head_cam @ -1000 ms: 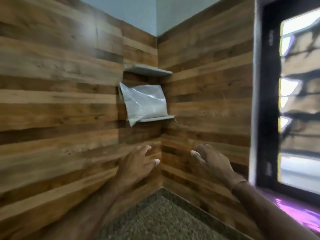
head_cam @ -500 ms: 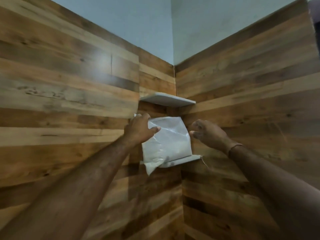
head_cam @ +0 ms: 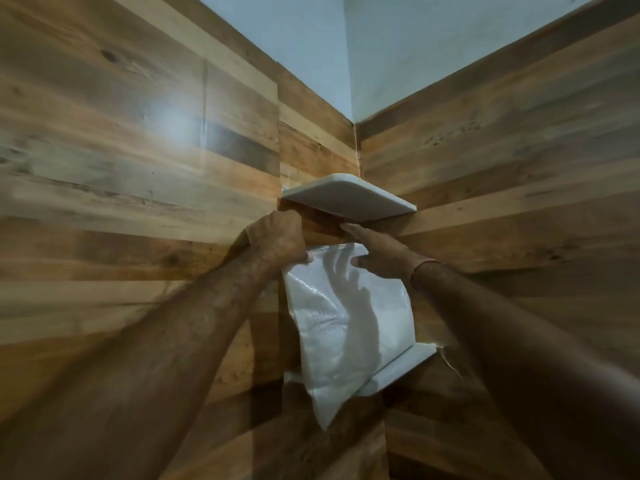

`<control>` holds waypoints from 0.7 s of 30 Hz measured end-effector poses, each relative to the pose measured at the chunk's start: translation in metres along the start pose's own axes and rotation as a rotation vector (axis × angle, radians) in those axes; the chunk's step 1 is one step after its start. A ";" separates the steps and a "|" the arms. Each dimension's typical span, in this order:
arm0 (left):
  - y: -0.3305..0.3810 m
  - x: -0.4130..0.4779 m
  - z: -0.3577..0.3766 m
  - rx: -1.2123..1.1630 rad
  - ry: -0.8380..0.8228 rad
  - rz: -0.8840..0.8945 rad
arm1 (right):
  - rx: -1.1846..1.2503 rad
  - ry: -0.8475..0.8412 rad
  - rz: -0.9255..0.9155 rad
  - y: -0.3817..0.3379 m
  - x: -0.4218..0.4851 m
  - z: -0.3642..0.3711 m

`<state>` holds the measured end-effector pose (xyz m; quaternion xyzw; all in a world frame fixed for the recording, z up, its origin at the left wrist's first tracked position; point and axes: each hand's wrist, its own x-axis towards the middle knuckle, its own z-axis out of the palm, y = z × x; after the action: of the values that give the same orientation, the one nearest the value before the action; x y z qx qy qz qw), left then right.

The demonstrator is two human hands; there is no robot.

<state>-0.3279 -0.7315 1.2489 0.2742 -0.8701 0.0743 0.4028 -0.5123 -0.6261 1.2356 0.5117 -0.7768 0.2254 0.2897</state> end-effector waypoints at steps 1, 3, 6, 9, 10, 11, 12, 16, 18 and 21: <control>0.001 -0.002 -0.003 -0.020 -0.003 0.011 | 0.015 -0.017 -0.020 -0.002 0.002 0.000; 0.001 -0.004 -0.009 -0.076 0.008 0.023 | 0.025 -0.033 -0.038 -0.003 0.004 -0.003; -0.002 -0.005 -0.011 -0.207 0.041 0.040 | -0.034 -0.041 0.005 0.006 0.009 -0.012; -0.006 -0.007 -0.010 -0.296 0.085 0.073 | -0.093 -0.049 0.059 0.016 0.007 -0.022; -0.007 -0.009 -0.011 -0.311 0.097 0.081 | -0.100 -0.050 0.076 0.020 0.004 -0.025; -0.007 -0.010 -0.013 -0.326 0.113 0.086 | -0.086 -0.045 0.098 0.023 0.001 -0.028; -0.008 -0.011 -0.016 -0.338 0.131 0.092 | -0.070 -0.045 0.118 0.026 -0.004 -0.032; -0.007 -0.015 -0.034 -0.356 0.243 0.115 | -0.087 0.000 0.129 0.038 -0.034 -0.059; -0.005 -0.021 -0.044 -0.363 0.282 0.108 | -0.088 0.037 0.139 0.039 -0.054 -0.075; 0.001 -0.032 -0.057 -0.373 0.302 0.093 | -0.074 0.086 0.157 0.035 -0.086 -0.096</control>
<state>-0.2740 -0.6969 1.2635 0.1407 -0.8102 -0.0290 0.5683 -0.4968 -0.4939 1.2460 0.4279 -0.8093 0.2403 0.3229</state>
